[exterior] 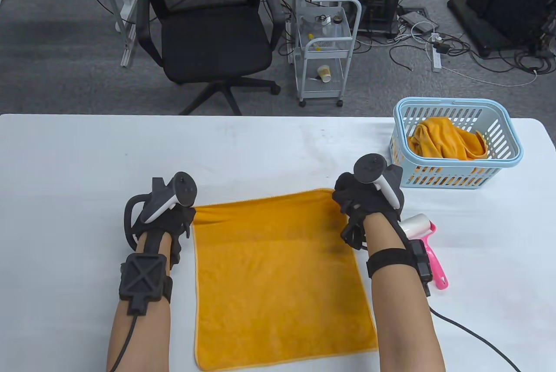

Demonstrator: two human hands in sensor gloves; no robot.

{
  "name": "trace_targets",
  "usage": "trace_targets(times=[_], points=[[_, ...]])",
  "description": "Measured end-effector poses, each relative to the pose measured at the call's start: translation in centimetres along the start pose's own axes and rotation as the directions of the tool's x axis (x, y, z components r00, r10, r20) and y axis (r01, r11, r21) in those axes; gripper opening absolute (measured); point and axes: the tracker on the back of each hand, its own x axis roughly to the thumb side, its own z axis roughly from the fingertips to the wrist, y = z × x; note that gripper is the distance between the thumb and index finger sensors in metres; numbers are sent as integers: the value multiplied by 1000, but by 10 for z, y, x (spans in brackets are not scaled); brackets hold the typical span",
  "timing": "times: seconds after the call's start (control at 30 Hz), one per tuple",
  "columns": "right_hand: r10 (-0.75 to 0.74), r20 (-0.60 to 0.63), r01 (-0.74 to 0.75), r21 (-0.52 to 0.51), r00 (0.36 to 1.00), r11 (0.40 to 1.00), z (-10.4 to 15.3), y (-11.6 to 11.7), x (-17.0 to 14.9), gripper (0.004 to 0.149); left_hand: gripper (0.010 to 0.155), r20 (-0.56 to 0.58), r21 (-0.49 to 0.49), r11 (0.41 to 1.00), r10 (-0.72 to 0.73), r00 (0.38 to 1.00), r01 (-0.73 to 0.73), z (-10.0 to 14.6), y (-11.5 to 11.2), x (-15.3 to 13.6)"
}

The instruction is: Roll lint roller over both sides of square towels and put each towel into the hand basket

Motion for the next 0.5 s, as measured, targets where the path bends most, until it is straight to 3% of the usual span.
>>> trace_targets(times=[0.07,0.13,0.37,0.5], points=[[16,-43,-20,-105,999,994,0,5,1,61,52,-99,92,996,17,995,-8,-6,-4,0],[61,-9,-62,-98,998,993,0,7,4,69,62,-112,83,996,24,993,-14,-10,-8,0],[233,114,-217,-134,966,967,18,-13,4,61,59,18,-75,993,91,996,-89,7,-13,-5],[316,165,-291,-161,934,943,41,-31,-6,65,59,111,-153,988,19,994,-2,36,-18,-6]])
